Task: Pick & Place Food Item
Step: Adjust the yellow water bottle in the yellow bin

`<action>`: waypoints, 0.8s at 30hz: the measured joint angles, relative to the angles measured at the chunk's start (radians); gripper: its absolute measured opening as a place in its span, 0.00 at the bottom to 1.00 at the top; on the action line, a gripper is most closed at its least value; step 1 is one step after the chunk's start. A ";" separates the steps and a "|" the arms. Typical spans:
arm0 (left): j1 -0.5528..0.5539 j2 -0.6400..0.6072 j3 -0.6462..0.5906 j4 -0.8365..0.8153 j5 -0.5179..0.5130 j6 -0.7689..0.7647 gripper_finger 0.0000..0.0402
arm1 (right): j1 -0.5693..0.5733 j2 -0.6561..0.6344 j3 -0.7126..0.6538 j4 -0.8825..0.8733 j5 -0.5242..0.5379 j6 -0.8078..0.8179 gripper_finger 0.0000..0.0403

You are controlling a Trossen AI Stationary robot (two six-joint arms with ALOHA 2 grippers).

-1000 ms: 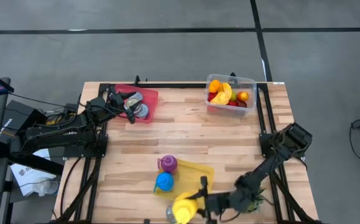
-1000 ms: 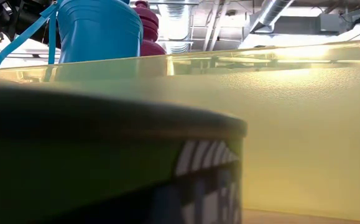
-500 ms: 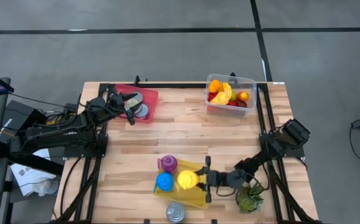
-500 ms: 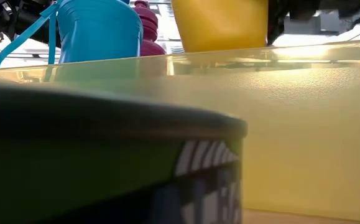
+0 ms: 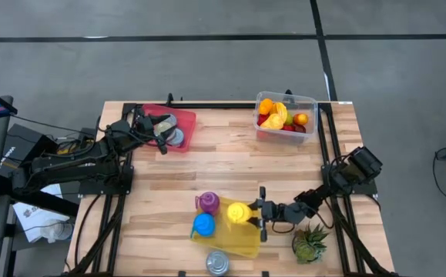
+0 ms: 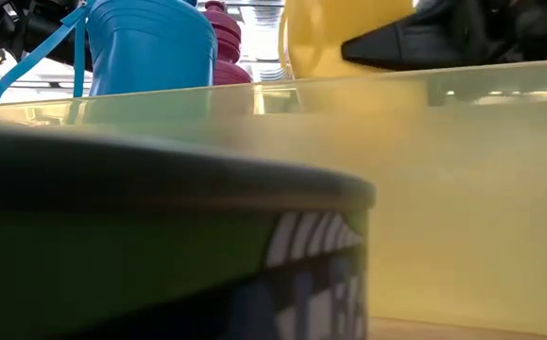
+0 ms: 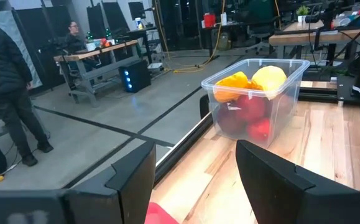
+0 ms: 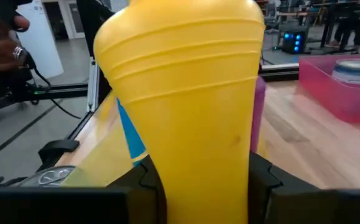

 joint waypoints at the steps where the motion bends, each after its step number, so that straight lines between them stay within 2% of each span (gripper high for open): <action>1: 0.000 0.000 0.000 0.000 0.000 0.000 0.53 | 0.000 0.000 -0.008 0.009 0.000 0.001 0.28; 8: -0.001 0.000 0.000 0.000 0.002 -0.004 0.53 | 0.001 0.000 -0.071 0.005 -0.004 0.083 0.28; 12: -0.031 0.000 0.005 0.024 0.123 -0.045 0.53 | 0.001 0.000 -0.082 0.008 -0.005 0.086 0.28; 15: -0.091 0.006 0.053 0.012 0.246 -0.086 0.53 | 0.002 0.000 -0.082 0.008 -0.005 0.085 0.28; 17: -0.145 0.024 0.100 -0.054 0.302 -0.107 0.54 | 0.002 0.000 -0.082 0.006 -0.005 0.086 0.28; 20: -0.240 0.091 0.172 -0.161 0.316 -0.096 0.56 | 0.001 0.000 -0.082 0.000 -0.004 0.085 0.28; 24: -0.360 0.219 0.267 -0.244 0.278 -0.069 0.63 | -0.003 0.000 -0.082 -0.010 -0.005 0.083 0.28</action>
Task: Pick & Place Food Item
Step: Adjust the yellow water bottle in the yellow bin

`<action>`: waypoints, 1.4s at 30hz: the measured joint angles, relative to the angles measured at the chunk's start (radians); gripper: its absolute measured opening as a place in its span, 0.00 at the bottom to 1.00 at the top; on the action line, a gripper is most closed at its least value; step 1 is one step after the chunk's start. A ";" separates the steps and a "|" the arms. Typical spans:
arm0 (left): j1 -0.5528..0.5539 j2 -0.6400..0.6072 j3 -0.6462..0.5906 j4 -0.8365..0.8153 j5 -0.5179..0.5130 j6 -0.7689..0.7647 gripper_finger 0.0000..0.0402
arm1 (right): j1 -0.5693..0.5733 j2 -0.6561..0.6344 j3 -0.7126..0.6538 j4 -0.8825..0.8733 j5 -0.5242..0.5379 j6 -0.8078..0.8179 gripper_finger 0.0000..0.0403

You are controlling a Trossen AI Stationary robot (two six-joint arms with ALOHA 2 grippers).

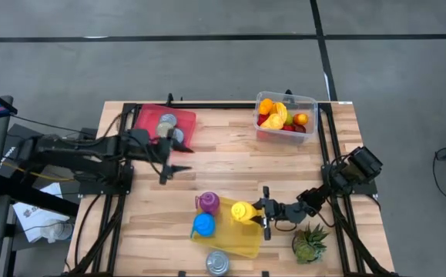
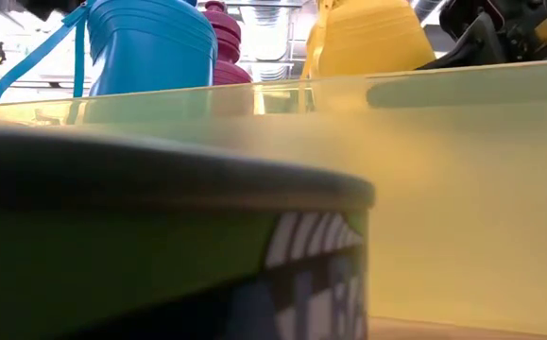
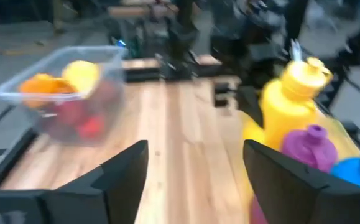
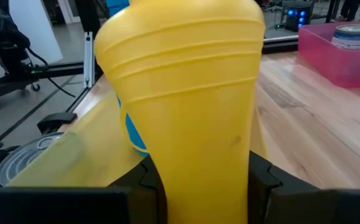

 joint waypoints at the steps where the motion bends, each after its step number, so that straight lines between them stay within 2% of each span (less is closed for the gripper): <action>1: -0.022 0.033 0.028 -0.021 -0.006 0.015 0.65 | -0.003 0.000 0.000 -0.005 0.000 0.002 0.28; 7: -0.134 0.240 0.196 -0.118 -0.027 0.076 0.74 | -0.016 0.000 0.000 -0.014 -0.003 0.018 0.28; 17: -0.227 0.488 0.468 -0.250 -0.029 0.122 0.75 | -0.026 0.000 0.000 -0.015 -0.003 0.027 0.28; 22: -0.244 0.606 0.564 -0.305 0.012 0.122 0.75 | -0.040 0.000 0.000 -0.024 -0.016 0.037 0.28; 30: -0.267 0.720 0.654 -0.316 0.029 0.120 0.75 | -0.049 0.000 0.000 -0.024 -0.025 0.037 0.28; 42: -0.267 0.806 0.675 -0.281 0.083 0.096 0.75 | -0.063 0.000 0.000 -0.040 -0.024 0.055 0.28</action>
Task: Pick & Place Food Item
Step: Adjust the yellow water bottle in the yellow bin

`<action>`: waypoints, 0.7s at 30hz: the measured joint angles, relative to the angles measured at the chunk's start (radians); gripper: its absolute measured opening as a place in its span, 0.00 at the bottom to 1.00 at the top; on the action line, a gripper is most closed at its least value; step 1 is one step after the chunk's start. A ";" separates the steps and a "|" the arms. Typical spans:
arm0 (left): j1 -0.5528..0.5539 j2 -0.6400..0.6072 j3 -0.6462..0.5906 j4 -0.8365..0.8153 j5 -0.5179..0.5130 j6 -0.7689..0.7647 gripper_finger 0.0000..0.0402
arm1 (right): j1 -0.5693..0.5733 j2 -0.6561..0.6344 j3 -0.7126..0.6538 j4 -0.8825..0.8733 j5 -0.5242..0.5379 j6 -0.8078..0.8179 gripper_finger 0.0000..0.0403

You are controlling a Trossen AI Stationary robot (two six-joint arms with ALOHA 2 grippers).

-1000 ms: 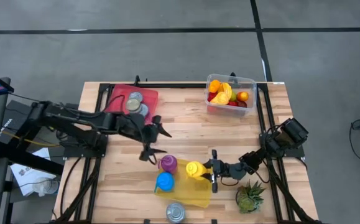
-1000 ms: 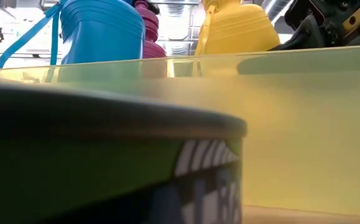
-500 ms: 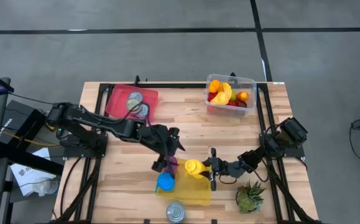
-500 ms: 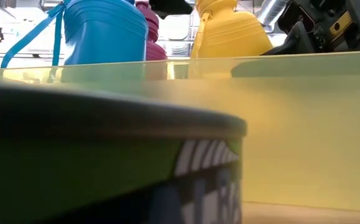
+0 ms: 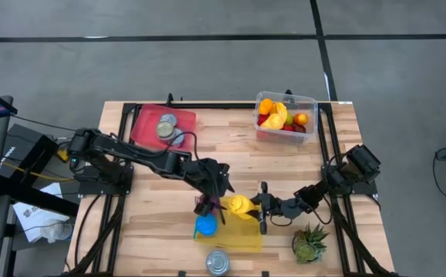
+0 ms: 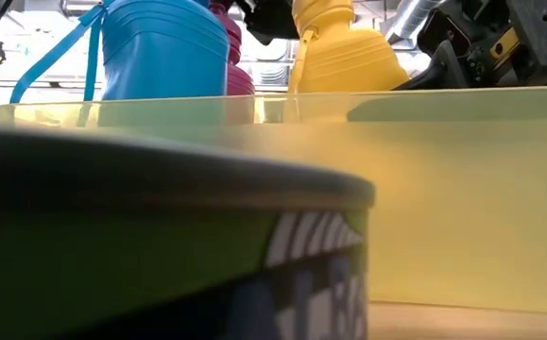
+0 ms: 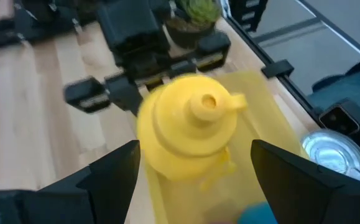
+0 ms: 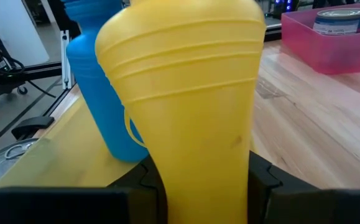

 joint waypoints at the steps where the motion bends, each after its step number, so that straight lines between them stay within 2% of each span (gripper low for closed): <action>1: 0.000 0.007 0.000 -0.005 0.006 0.000 0.75 | 0.000 0.000 0.000 -0.001 0.000 0.000 0.28; 21: -0.003 0.059 0.000 0.096 0.023 0.004 0.75 | -0.024 0.001 -0.001 -0.007 -0.002 0.015 0.28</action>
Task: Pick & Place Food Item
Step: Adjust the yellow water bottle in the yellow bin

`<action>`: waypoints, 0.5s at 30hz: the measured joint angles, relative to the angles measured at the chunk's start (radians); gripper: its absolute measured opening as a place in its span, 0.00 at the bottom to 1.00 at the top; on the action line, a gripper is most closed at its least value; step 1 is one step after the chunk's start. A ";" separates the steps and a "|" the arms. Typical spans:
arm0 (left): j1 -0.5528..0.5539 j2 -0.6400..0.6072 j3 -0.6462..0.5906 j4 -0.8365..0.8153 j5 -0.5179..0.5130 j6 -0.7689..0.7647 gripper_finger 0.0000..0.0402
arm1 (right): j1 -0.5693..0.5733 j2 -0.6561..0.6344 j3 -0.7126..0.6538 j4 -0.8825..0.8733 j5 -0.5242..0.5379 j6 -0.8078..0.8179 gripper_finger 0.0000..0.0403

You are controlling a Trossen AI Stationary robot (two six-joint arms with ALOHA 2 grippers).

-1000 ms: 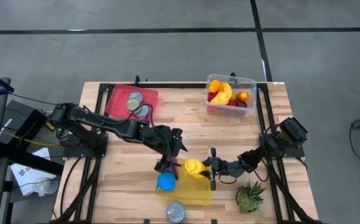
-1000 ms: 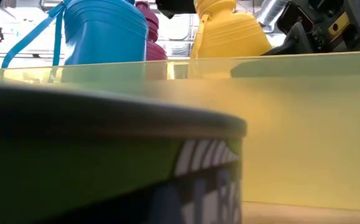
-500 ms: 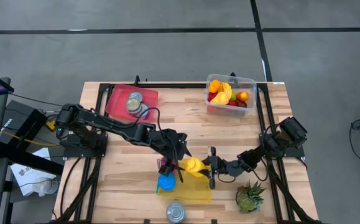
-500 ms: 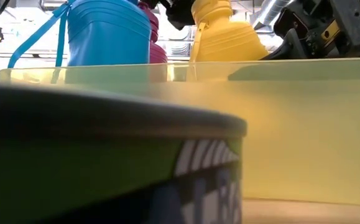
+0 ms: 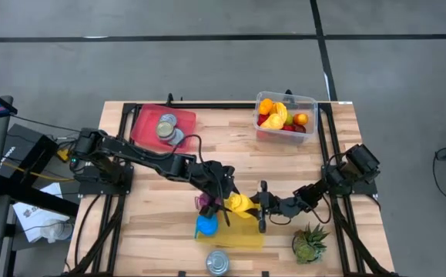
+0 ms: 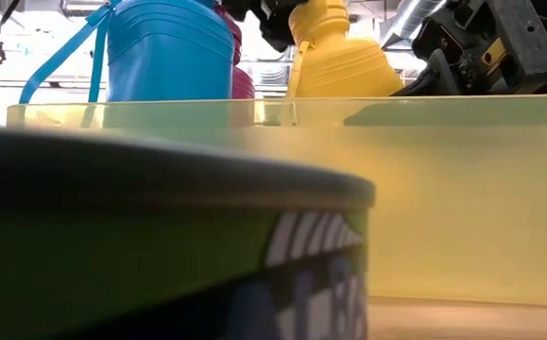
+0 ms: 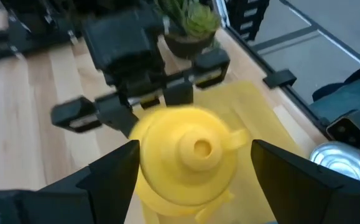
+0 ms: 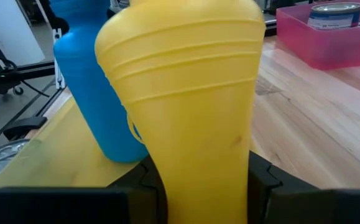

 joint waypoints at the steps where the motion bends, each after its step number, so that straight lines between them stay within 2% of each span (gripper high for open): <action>1: 0.000 0.009 0.000 -0.001 0.001 0.000 0.75 | 0.000 0.001 0.000 0.002 -0.001 0.000 0.28; 10: 0.007 0.031 -0.001 0.020 -0.007 0.004 0.74 | -0.001 0.000 0.001 0.014 0.002 0.000 0.28; 15: 0.005 0.029 -0.001 0.037 -0.011 0.023 0.65 | -0.001 -0.001 0.001 0.013 0.001 -0.007 0.28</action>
